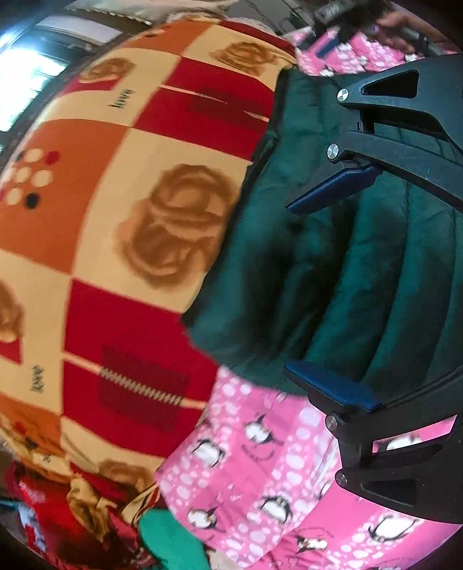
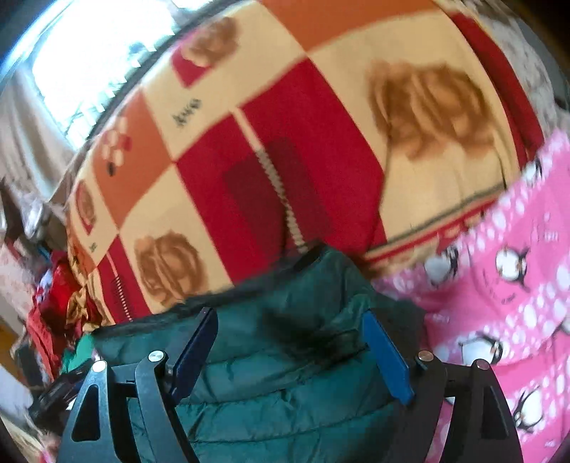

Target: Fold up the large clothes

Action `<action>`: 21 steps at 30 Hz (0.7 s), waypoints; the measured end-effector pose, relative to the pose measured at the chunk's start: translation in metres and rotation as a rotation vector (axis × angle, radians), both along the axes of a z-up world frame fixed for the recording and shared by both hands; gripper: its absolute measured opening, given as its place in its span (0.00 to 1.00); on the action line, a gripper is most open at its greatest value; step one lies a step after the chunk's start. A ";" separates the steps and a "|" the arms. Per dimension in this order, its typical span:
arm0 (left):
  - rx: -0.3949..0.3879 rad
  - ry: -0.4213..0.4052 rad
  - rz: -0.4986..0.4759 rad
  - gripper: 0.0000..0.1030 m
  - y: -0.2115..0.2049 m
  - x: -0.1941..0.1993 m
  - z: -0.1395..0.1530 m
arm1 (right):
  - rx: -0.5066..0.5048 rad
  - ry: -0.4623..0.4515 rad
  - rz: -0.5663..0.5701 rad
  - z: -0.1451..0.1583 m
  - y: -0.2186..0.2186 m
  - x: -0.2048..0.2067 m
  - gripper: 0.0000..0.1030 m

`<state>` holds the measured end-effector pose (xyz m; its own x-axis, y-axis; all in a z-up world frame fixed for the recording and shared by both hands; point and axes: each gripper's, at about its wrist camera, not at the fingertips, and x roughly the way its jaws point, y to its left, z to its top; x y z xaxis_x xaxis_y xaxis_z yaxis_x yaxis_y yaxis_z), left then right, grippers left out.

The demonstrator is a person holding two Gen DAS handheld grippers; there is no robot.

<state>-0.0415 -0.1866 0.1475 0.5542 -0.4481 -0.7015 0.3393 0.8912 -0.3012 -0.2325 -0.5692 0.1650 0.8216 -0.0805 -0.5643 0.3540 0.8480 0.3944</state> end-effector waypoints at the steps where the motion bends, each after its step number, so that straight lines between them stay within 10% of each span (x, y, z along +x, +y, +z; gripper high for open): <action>1: 0.017 0.010 0.000 0.82 -0.008 0.001 -0.006 | -0.026 0.019 0.039 0.000 0.007 0.007 0.79; 7: 0.113 0.016 0.020 0.82 -0.034 0.013 -0.026 | -0.197 0.199 0.162 -0.032 0.047 0.066 0.79; 21: 0.269 -0.007 0.002 0.97 -0.061 0.037 -0.057 | -0.162 0.349 0.104 -0.073 0.034 0.110 0.81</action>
